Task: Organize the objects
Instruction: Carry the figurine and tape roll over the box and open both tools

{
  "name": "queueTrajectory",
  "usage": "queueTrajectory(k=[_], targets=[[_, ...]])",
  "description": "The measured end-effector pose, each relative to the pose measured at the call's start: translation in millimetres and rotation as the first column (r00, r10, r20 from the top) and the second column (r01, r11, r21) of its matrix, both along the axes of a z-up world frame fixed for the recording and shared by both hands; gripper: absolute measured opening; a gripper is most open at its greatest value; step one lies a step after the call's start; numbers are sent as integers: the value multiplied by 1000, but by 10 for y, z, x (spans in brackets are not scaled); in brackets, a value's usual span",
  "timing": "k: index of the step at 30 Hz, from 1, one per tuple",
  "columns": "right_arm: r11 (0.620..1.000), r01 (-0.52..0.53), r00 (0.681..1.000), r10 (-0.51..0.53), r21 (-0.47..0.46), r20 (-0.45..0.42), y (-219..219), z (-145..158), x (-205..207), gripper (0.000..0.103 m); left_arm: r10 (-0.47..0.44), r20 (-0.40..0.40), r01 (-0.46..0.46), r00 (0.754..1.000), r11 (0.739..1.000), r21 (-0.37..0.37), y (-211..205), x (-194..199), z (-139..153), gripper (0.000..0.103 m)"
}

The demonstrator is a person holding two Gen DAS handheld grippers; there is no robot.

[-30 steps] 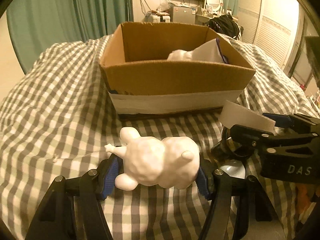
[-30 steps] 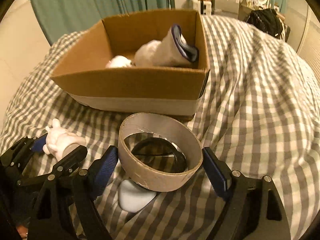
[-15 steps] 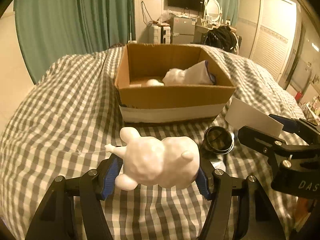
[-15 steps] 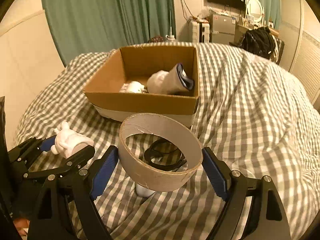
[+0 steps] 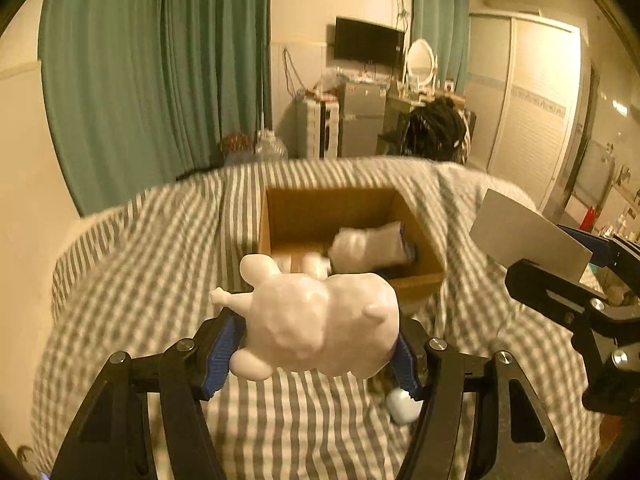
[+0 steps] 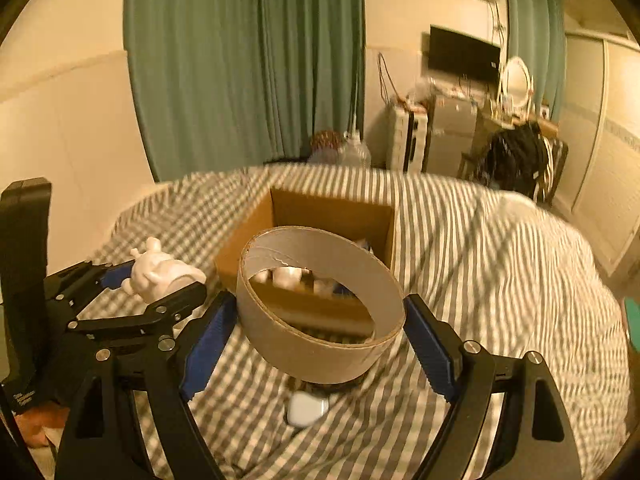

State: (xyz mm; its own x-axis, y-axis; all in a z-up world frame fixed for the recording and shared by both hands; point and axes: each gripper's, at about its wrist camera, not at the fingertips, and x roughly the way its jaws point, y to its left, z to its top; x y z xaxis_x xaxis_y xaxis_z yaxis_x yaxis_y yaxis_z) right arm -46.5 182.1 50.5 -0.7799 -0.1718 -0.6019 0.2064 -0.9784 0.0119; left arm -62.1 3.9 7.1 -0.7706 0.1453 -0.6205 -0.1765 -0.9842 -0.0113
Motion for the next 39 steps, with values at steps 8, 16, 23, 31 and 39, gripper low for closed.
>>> queueTrajectory(k=[8,16,23,31,39], targets=[[999,-41,996,39,-25,-83,-79,536,-315,84,6,-84,-6,996,1000,-5,-43,-382,469,67],[998,-47,995,42,-48,-89,-142,629,-898,84,1,-81,-3,997,1000,-26,71,-1018,453,67],[996,-42,998,38,-79,-47,-69,365,-1549,84,0,-41,-2,999,999,-40,204,-1595,142,67],[997,-11,999,14,-81,37,61,-178,-2119,84,-27,26,29,999,997,-69,366,-1992,-372,67],[998,-2,992,10,-63,128,140,-679,-2397,84,-50,103,59,993,995,-86,469,-2190,-774,67]])
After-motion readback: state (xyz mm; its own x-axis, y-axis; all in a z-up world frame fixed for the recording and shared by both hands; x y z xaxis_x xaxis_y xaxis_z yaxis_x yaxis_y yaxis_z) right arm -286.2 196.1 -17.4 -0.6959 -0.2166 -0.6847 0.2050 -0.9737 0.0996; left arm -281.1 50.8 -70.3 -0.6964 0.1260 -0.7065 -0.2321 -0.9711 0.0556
